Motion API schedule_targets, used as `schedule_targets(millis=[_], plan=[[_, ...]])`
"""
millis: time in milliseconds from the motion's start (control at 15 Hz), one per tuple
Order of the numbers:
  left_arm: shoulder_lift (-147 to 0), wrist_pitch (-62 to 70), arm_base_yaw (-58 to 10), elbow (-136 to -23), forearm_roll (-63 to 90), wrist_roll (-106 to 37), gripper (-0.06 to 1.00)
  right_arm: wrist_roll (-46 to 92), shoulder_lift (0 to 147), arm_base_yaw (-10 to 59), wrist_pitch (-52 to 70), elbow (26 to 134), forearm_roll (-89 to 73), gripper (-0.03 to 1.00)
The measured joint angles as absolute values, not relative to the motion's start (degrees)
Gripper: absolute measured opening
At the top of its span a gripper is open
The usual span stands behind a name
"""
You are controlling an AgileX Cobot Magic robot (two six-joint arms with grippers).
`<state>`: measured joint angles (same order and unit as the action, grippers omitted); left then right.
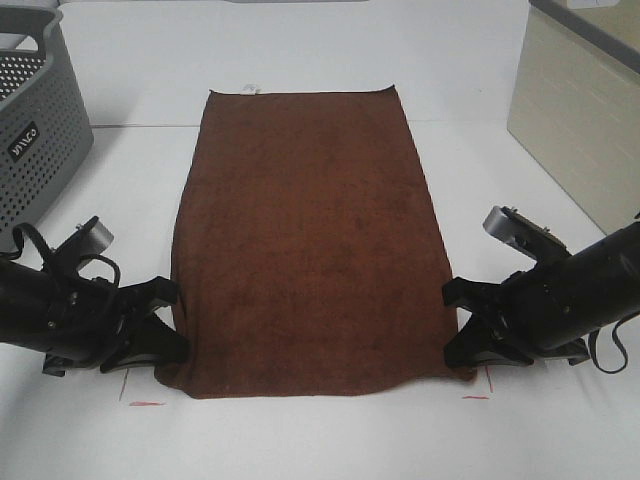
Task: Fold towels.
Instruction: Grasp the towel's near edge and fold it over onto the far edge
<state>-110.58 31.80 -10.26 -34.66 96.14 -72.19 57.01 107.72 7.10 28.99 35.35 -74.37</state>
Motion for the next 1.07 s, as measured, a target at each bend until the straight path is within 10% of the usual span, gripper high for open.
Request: schedule_targets(millis=[1067], plan=[[-86.17, 32.09, -10.31, -13.24, 90.7, -67.21, 0.0, 41.65, 85.49, 7.1, 35.87, 19.42, -60.22, 0.0]])
